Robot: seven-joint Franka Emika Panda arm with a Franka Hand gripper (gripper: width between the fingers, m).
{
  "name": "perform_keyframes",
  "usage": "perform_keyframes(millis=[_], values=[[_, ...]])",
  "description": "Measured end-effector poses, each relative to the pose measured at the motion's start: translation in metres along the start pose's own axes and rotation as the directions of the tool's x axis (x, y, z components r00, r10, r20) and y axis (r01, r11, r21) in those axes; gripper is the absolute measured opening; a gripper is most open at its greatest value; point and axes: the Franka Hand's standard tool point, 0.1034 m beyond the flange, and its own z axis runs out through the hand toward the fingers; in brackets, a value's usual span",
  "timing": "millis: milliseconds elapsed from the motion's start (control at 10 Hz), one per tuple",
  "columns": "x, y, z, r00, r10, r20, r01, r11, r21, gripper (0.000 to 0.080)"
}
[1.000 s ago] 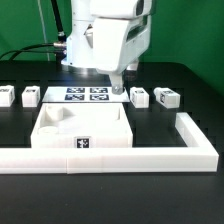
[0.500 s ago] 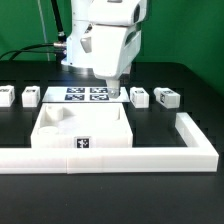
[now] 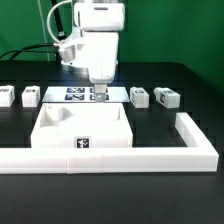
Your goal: Assemble square table
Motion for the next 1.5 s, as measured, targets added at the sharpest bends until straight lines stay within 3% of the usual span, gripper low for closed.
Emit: perform_keyframes(millis=[400,700,1000,1300,1500], values=[[0.0,-0.003,0.002,1.0,0.009,0.0,-0.009,1.0,0.007,0.065],[0.001,-0.038,0.019,1.0,0.014,-0.008,-0.013,0.999,0.032,0.065],[0.001,-0.058,0.036,1.0,0.021,-0.016,-0.02,0.998,0.056,0.065],[0.003,-0.066,0.05,0.999,0.033,-0.023,-0.031,0.997,0.072,0.065],[0.002,-0.063,0.051,0.999,0.041,-0.023,-0.039,0.998,0.056,0.065]])
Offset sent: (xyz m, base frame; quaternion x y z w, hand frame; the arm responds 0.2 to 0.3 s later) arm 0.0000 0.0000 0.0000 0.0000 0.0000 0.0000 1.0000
